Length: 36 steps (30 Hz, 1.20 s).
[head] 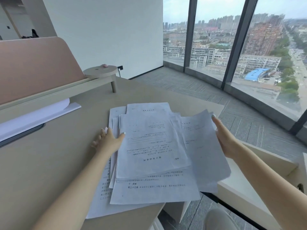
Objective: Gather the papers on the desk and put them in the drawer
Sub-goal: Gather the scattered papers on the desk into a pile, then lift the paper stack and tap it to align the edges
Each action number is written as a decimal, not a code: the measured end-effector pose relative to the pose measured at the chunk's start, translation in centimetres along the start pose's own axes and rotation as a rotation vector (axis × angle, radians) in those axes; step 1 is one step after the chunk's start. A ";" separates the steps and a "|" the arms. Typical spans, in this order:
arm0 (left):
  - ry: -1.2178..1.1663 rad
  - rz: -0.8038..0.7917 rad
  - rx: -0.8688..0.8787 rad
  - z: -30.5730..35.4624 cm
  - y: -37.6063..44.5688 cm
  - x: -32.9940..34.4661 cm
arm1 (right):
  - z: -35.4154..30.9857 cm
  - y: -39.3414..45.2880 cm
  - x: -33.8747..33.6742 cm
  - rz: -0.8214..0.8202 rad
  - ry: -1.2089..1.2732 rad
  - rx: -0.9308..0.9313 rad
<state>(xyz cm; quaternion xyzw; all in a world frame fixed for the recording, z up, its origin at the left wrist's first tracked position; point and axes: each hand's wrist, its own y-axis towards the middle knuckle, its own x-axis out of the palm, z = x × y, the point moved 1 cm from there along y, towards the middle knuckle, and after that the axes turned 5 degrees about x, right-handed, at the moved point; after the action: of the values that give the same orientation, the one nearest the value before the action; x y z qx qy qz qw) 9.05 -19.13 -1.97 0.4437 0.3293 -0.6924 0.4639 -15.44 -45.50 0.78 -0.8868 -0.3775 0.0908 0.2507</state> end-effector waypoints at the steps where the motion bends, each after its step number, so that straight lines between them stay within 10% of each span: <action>1: 0.000 0.051 0.008 -0.3 -0.1 -0.2 | 0.0 -0.1 -0.3 -0.025 -0.009 0.008; 7: -0.620 -0.023 -0.155 -1.1 1.4 -3.8 | 0.2 -0.1 -0.4 -0.016 -0.206 -0.014; 20: -0.684 -0.521 0.025 0.6 0.1 -3.4 | 0.4 1.6 5.5 -0.108 -0.236 0.026; 25: -0.562 -0.328 0.145 2.6 -0.6 -2.6 | 0.0 1.4 7.6 0.004 -0.235 -0.035; 31: -0.718 -0.457 0.248 3.1 -1.8 -1.6 | -0.3 2.4 6.3 0.225 -0.445 -0.318; 36: -0.966 -0.329 0.301 3.6 -2.4 -1.8 | -1.7 2.6 4.3 0.073 -0.160 -0.257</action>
<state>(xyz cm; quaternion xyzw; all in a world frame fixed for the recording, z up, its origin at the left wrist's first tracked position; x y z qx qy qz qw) 6.02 -20.81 1.17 0.0786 0.0403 -0.9211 0.3791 -10.22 -44.63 1.03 -0.9146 -0.3724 0.1209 0.1008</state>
